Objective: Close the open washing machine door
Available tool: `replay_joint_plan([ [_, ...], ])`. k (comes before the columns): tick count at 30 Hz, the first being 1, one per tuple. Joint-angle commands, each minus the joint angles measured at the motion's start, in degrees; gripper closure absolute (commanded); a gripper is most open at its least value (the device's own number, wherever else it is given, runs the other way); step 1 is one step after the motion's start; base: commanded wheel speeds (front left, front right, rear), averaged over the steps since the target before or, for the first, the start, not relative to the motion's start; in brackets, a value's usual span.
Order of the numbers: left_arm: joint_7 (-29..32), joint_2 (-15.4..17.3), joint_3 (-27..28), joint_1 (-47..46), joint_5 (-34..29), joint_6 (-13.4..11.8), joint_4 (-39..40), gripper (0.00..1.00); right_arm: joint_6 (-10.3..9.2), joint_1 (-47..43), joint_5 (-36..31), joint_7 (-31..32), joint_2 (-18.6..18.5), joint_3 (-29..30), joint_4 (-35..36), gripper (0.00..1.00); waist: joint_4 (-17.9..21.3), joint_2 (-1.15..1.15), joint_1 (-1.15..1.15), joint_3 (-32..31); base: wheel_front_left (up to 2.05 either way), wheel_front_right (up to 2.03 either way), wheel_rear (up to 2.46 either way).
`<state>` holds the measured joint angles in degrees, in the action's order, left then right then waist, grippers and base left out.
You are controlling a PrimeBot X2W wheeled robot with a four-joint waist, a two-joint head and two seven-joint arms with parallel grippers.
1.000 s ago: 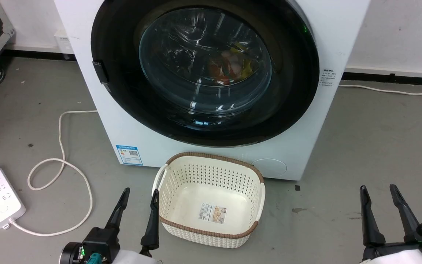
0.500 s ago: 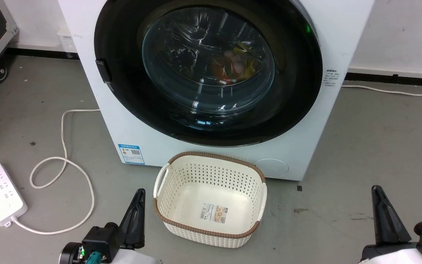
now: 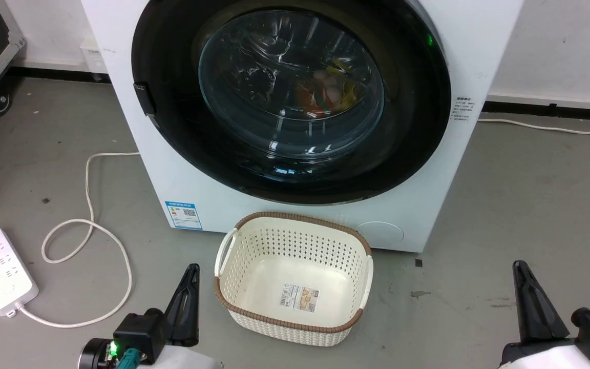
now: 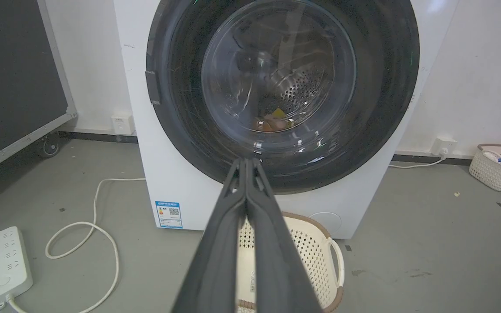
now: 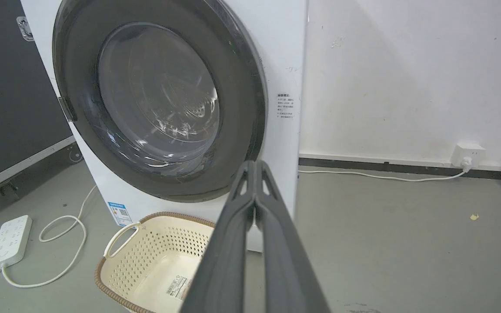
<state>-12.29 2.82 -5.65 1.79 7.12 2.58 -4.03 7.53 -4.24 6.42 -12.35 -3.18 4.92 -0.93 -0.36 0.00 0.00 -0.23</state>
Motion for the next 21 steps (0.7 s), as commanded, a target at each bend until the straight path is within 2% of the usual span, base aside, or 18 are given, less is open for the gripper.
replay_joint_plan([
  [1,0.5,0.0,0.3,-0.3,-0.5,-0.3,0.4,1.0,-0.01,0.7,-0.5,0.4,0.1,-0.2,0.2,1.0,0.0,0.0,0.0,0.0,0.0,0.0,0.0],
  [21,2.8,0.0,1.4,-0.6,-1.8,-0.8,1.1,1.0,-0.01,1.4,-1.7,2.8,0.1,-1.1,0.3,1.0,0.1,0.0,0.0,0.0,0.0,0.0,0.0],
])
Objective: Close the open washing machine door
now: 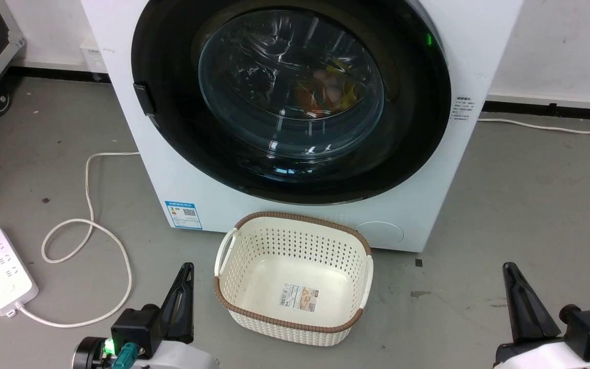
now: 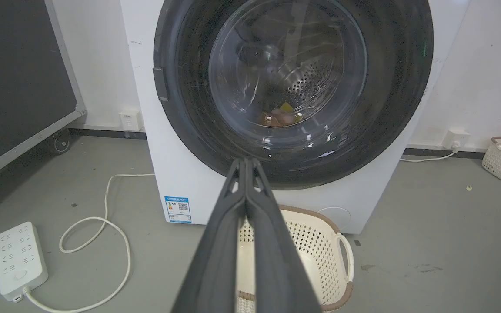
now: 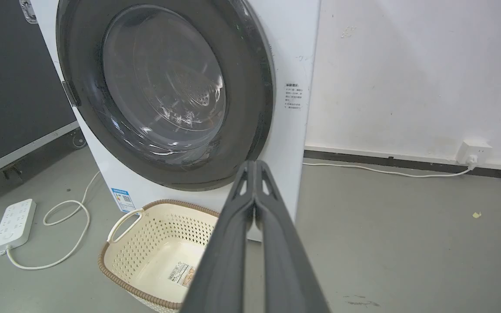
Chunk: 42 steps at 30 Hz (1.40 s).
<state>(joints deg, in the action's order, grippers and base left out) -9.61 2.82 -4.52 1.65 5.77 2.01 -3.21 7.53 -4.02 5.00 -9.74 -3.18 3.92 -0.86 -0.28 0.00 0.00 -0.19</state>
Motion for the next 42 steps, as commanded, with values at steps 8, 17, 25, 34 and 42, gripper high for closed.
replay_joint_plan([
  [8,1.0,0.0,0.7,-0.6,-1.0,-0.4,0.6,1.0,-0.02,1.5,-0.7,1.1,0.1,-0.5,0.3,1.0,0.0,0.0,0.0,0.0,0.0,0.0,0.0],
  [17,2.1,0.0,1.2,-0.7,-1.6,-0.6,0.9,1.0,-0.02,1.8,-1.3,2.2,0.1,-0.9,0.4,1.0,0.1,0.0,0.0,0.0,0.0,0.0,0.0],
  [25,3.0,0.0,1.6,-0.8,-2.1,-0.7,1.2,1.0,-0.02,2.1,-1.7,3.1,0.2,-1.3,0.4,1.0,0.1,0.0,0.0,0.1,0.0,0.0,0.0],
  [34,4.1,0.0,2.0,-1.0,-2.7,-0.9,1.5,1.0,-0.03,2.4,-2.2,4.2,0.2,-1.7,0.5,1.0,0.1,0.0,0.0,0.1,0.0,0.0,0.0],
  [42,5.0,0.0,2.5,-1.1,-3.2,-1.1,1.8,1.0,-0.03,2.6,-2.7,5.1,0.2,-2.1,0.6,1.0,0.1,0.0,0.0,0.1,0.0,0.0,0.0],
])
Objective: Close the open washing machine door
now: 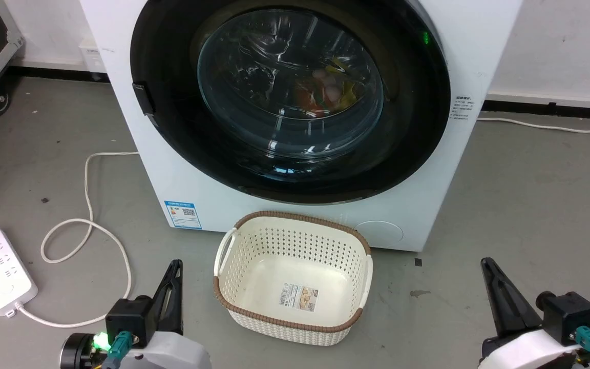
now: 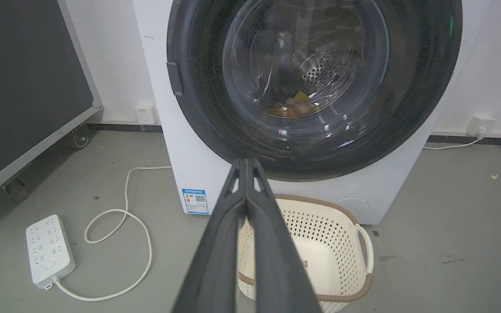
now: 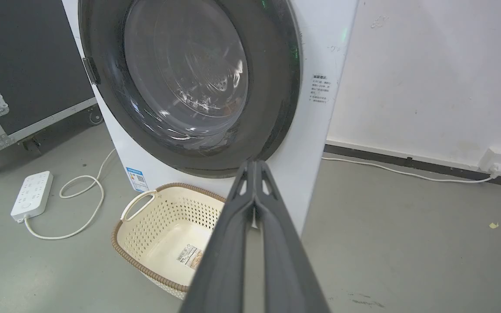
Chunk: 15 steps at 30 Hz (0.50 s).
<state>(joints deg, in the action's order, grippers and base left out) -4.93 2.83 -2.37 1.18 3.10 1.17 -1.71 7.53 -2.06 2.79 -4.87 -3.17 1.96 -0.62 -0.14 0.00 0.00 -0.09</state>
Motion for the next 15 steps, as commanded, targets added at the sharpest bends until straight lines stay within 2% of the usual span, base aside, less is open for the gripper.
replay_joint_plan([
  [1,0.4,0.0,0.4,-0.6,-0.6,-0.3,0.3,1.0,-0.03,0.7,-0.5,0.3,0.2,-0.2,0.3,1.0,0.0,0.0,0.0,0.0,0.0,0.0,0.0],
  [15,2.1,0.0,1.1,-0.8,-1.5,-0.6,0.8,1.0,-0.03,1.2,-1.4,2.0,0.2,-0.8,0.4,1.0,0.1,0.0,0.0,0.0,0.0,0.0,0.0],
])
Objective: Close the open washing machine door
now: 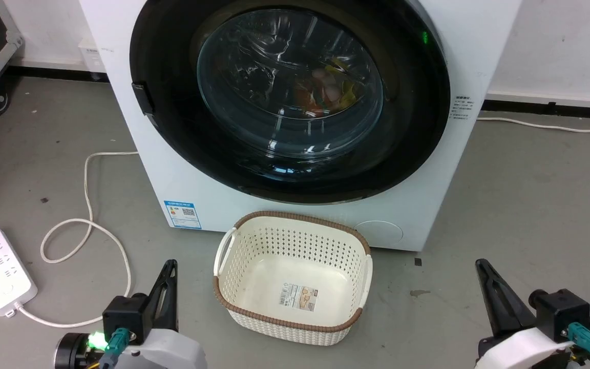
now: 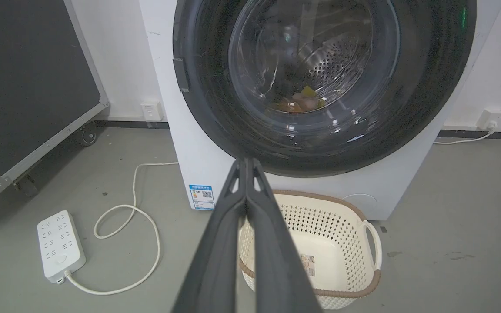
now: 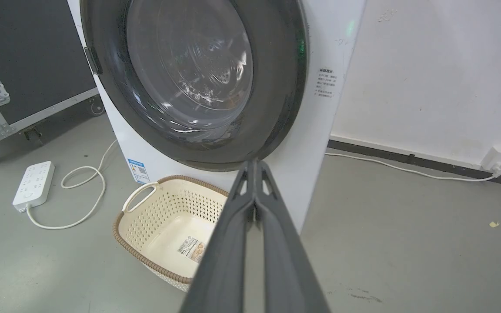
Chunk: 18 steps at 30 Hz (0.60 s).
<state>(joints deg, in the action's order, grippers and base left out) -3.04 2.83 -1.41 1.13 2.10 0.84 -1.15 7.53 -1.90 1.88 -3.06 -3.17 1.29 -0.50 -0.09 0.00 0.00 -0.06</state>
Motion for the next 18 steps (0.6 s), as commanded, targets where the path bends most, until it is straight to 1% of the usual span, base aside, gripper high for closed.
replay_joint_plan([
  [1,0.3,0.0,0.2,-0.8,-0.6,-0.3,0.3,1.0,-0.03,1.1,-0.5,0.3,0.2,-0.2,0.3,1.0,0.0,0.0,0.0,0.0,0.0,0.0,0.0],
  [18,2.2,0.0,1.0,-1.0,-1.6,-0.7,0.9,1.0,-0.04,1.6,-1.4,2.2,0.3,-0.9,0.4,1.0,0.1,0.0,0.0,0.0,0.0,0.0,0.0],
])
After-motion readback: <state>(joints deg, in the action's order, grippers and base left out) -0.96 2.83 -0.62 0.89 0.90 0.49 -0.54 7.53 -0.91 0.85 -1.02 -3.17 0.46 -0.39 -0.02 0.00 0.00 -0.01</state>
